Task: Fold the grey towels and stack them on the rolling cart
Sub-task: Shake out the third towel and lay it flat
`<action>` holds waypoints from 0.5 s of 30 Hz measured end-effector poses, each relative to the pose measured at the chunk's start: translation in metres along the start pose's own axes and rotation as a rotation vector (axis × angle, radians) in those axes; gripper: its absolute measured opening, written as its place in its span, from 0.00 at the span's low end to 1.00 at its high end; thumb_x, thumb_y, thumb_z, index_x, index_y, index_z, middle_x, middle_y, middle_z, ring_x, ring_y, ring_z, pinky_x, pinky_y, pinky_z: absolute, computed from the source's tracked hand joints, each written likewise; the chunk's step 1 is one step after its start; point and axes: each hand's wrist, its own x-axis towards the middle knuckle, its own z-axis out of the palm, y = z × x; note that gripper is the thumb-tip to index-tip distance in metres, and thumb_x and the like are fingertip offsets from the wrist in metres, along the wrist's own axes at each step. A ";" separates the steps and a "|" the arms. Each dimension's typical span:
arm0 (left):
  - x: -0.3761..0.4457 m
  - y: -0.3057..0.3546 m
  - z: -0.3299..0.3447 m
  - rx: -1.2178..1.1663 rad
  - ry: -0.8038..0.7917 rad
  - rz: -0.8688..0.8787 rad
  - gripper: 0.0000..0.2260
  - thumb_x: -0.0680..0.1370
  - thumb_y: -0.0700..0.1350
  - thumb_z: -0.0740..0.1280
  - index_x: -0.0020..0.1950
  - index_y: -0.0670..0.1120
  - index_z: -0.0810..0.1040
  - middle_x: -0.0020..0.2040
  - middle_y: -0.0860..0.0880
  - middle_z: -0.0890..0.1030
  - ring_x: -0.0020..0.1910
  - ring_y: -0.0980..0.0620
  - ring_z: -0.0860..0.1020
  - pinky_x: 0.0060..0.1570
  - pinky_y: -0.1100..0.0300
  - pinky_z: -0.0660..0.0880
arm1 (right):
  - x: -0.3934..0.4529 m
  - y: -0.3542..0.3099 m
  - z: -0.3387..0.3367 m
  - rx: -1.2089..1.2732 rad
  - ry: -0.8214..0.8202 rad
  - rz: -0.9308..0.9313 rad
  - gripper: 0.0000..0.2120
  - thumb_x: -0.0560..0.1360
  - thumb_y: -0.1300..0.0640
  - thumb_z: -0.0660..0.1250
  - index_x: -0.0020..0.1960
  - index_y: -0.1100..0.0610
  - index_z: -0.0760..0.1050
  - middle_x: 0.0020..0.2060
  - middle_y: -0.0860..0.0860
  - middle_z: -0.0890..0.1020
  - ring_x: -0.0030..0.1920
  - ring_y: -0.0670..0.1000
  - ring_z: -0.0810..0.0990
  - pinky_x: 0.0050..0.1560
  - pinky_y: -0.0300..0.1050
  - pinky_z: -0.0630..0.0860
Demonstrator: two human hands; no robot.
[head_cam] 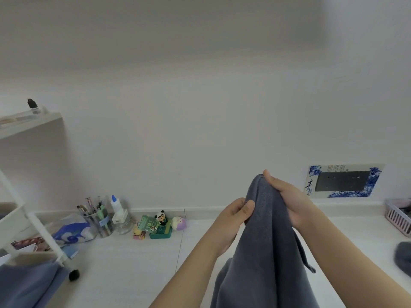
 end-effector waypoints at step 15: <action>-0.038 0.034 -0.037 0.062 0.255 0.120 0.07 0.76 0.48 0.69 0.54 0.52 0.80 0.50 0.50 0.84 0.50 0.51 0.81 0.50 0.57 0.77 | -0.006 -0.002 0.025 -0.526 -0.030 -0.207 0.24 0.70 0.43 0.66 0.50 0.64 0.80 0.49 0.59 0.83 0.49 0.55 0.82 0.55 0.50 0.76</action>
